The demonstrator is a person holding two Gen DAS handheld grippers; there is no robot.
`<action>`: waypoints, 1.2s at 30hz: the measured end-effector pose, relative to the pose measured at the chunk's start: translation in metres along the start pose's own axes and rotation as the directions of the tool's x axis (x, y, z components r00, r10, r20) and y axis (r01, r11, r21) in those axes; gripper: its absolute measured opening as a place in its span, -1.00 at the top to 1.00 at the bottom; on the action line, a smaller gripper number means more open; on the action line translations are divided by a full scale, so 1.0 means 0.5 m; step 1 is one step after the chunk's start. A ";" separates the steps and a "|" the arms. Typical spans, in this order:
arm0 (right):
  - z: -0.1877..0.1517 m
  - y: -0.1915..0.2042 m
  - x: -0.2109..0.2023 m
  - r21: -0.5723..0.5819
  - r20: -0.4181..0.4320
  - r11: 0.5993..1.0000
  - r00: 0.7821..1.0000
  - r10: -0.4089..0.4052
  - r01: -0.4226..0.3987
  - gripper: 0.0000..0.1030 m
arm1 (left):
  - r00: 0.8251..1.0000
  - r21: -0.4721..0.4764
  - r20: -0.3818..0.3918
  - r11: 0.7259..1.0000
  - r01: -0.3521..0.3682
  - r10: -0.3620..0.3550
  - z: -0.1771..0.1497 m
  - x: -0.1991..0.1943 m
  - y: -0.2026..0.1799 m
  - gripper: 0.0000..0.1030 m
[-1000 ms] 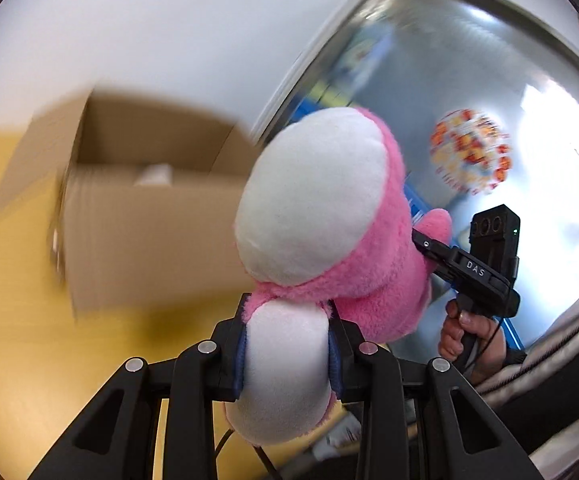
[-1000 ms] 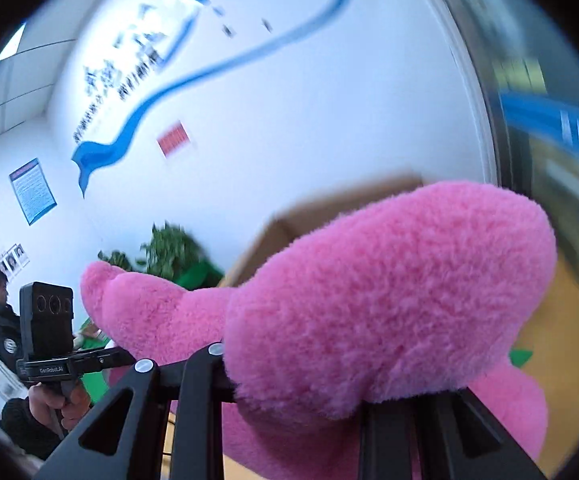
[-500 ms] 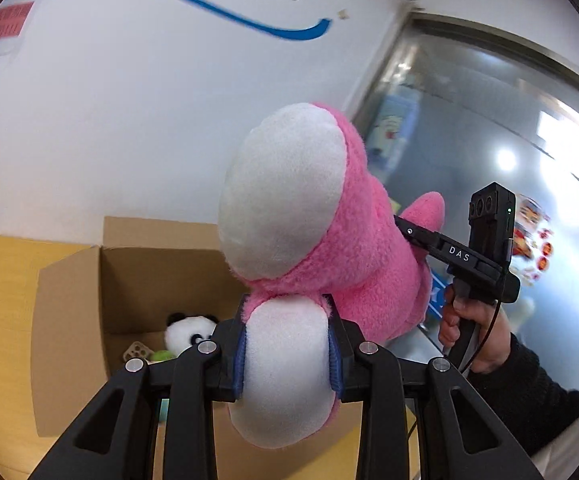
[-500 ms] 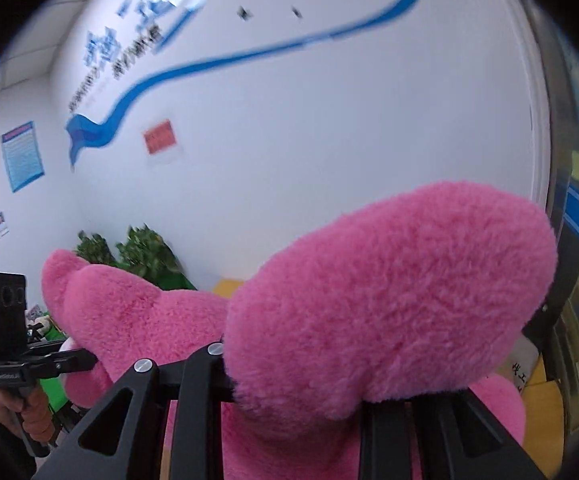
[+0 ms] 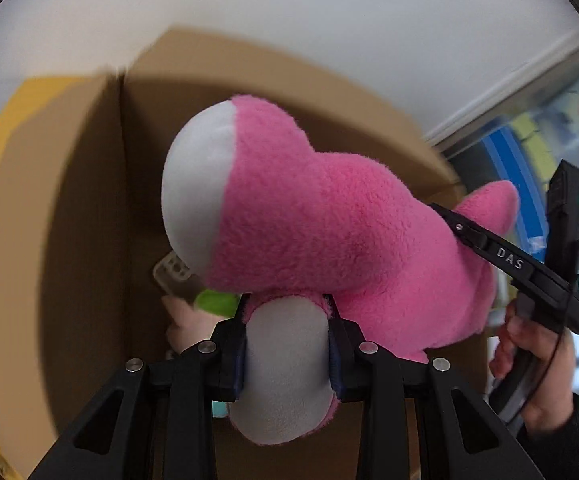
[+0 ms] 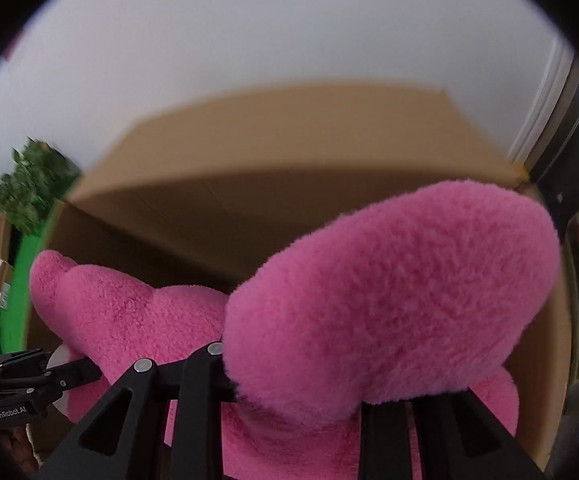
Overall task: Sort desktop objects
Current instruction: 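Lower the pink bear into the box and open the left tool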
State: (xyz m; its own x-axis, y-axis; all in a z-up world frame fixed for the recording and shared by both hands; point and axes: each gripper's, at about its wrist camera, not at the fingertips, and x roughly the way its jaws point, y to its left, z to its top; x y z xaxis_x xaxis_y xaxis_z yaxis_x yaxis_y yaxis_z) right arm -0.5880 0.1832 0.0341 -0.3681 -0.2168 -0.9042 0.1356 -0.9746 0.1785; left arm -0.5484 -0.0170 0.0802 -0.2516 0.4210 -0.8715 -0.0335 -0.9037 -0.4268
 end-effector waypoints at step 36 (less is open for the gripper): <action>-0.088 -0.053 0.099 -0.007 -0.251 1.000 0.968 0.018 -0.020 -1.00 | 0.929 0.353 -0.038 0.874 -0.333 0.369 -0.037 0.027 -0.028 -0.66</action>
State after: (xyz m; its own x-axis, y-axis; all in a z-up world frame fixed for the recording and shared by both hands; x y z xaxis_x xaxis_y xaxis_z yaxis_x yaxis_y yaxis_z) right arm -0.5694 0.2009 -0.0324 -0.1225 -0.2126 -0.9694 0.1495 -0.9696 0.1937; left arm -0.5332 0.0028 0.0701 -0.2094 0.0606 -0.9760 -0.2869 -0.9580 0.0021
